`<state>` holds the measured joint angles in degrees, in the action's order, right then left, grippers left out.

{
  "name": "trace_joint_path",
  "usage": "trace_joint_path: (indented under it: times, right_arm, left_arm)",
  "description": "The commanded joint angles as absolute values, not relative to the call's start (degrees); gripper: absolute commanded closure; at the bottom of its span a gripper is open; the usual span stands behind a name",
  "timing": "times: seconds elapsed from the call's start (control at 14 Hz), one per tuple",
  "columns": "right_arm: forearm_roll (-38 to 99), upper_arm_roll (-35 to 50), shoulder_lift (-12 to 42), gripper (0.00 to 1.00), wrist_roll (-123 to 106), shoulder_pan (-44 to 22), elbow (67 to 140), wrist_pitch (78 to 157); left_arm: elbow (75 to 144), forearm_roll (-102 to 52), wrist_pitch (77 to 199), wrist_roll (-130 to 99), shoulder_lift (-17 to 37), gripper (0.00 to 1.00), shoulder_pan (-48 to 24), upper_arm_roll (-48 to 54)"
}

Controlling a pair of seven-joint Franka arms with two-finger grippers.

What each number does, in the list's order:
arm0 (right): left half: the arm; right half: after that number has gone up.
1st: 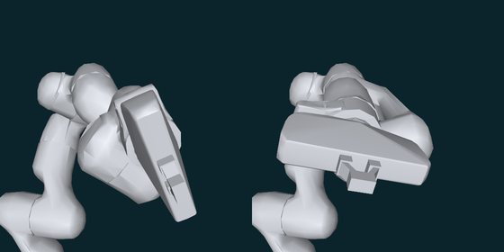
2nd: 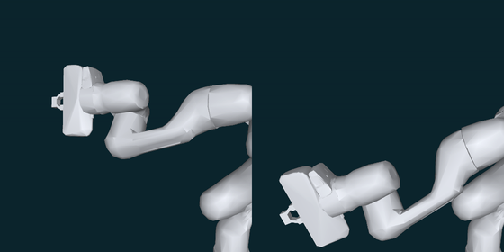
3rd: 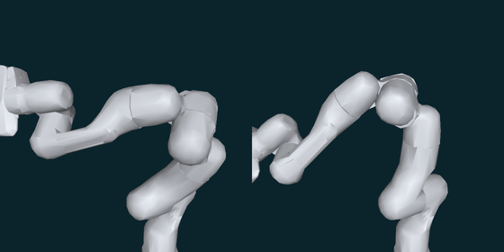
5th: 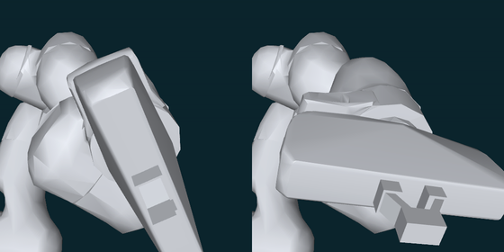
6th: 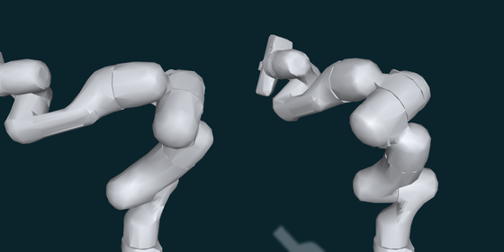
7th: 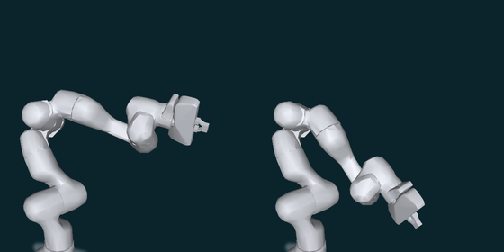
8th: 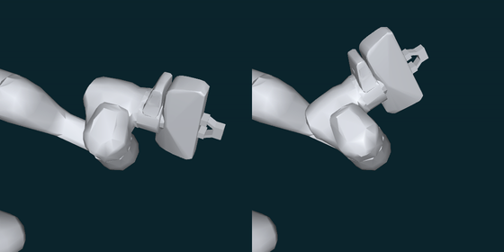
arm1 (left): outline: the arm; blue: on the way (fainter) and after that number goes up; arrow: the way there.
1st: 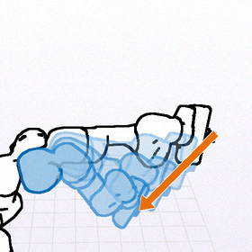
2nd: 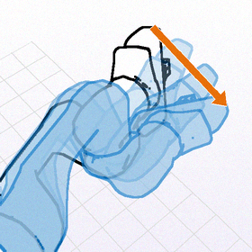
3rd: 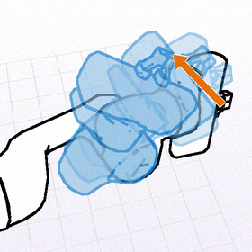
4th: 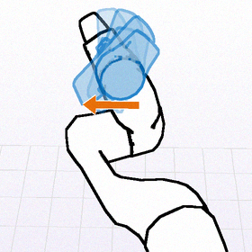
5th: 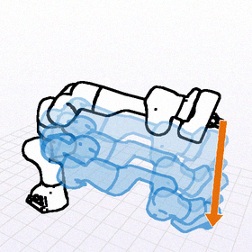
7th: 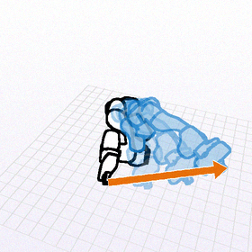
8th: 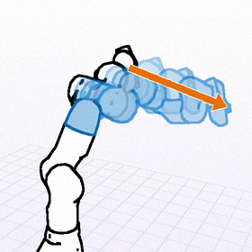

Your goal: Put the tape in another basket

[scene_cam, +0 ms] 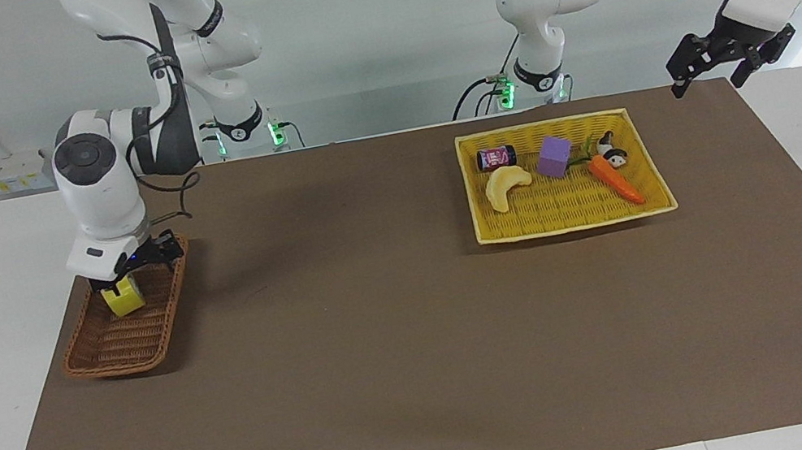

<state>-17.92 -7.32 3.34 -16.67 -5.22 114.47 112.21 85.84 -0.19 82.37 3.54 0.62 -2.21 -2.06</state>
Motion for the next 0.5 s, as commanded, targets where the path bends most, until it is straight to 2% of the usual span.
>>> trace_joint_path:
  times: [0.0, 0.14, 0.43]
  right_arm:
    - [-13.92, -7.29, -1.39, 0.0, -9.6, -7.55, 114.7, 108.72]
    - [-10.65, -7.29, -3.16, 0.0, -4.34, -9.57, 114.35, 108.2]
    - [-0.72, -7.29, -0.27, 0.0, 4.21, -9.5, 103.91, 102.23]
  left_arm:
    - [84.99, 0.88, 80.77, 3.69, 0.35, 0.0, -5.01, -4.04]
    - [84.9, 0.44, 81.21, 3.43, 0.35, 0.0, -4.83, -3.6]
    - [84.99, 0.44, 81.12, 3.6, 0.35, 0.0, -4.04, -4.04]
